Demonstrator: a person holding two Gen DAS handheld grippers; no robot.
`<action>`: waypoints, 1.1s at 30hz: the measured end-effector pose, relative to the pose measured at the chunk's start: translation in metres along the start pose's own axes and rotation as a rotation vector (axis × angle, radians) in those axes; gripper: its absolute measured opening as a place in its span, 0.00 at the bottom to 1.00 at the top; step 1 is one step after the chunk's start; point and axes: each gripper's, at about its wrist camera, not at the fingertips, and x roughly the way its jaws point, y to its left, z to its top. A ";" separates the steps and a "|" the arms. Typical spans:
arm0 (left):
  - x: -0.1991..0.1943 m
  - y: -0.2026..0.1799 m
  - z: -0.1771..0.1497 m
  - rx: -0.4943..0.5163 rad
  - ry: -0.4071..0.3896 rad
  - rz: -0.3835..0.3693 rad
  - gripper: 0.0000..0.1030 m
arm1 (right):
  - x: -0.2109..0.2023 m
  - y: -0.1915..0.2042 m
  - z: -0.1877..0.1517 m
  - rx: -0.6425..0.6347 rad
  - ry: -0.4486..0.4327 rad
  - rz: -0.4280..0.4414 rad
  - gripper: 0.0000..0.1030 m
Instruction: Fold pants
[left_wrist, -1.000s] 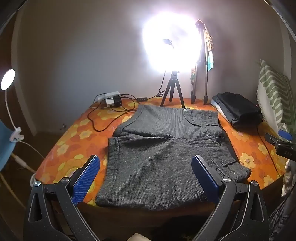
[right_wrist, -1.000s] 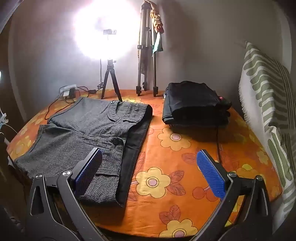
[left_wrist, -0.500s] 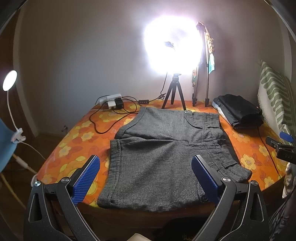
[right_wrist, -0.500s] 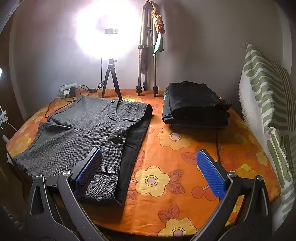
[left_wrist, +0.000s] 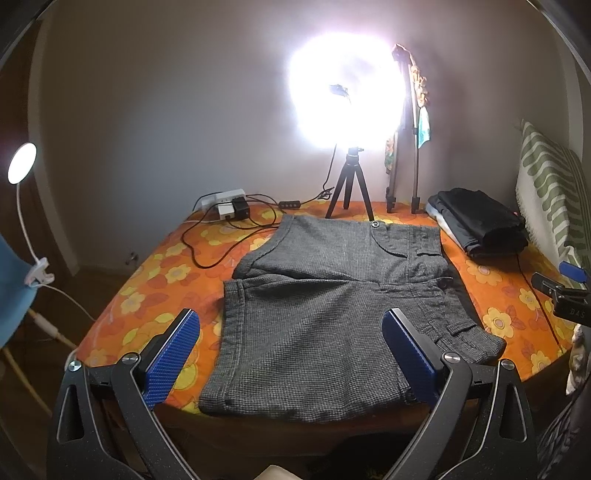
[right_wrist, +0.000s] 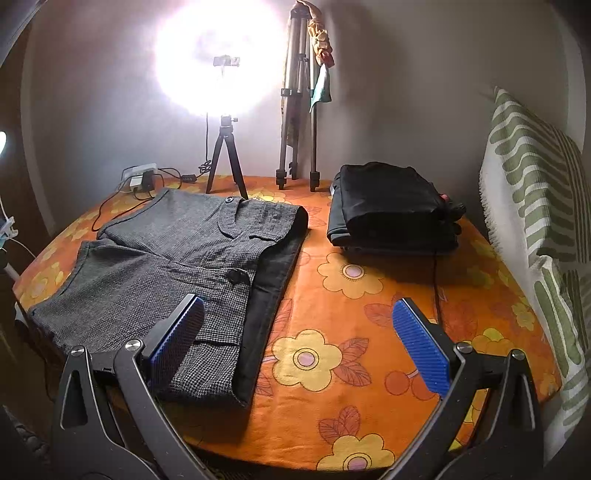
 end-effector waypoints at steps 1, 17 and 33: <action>0.000 0.000 0.000 0.000 0.000 -0.001 0.96 | 0.000 0.000 0.000 -0.001 0.000 0.001 1.00; -0.002 -0.005 -0.001 0.006 -0.004 0.006 0.96 | -0.001 0.001 0.000 -0.002 -0.001 0.003 1.00; 0.001 -0.004 -0.005 0.013 0.002 0.008 0.95 | -0.003 0.002 0.000 -0.003 -0.001 0.007 1.00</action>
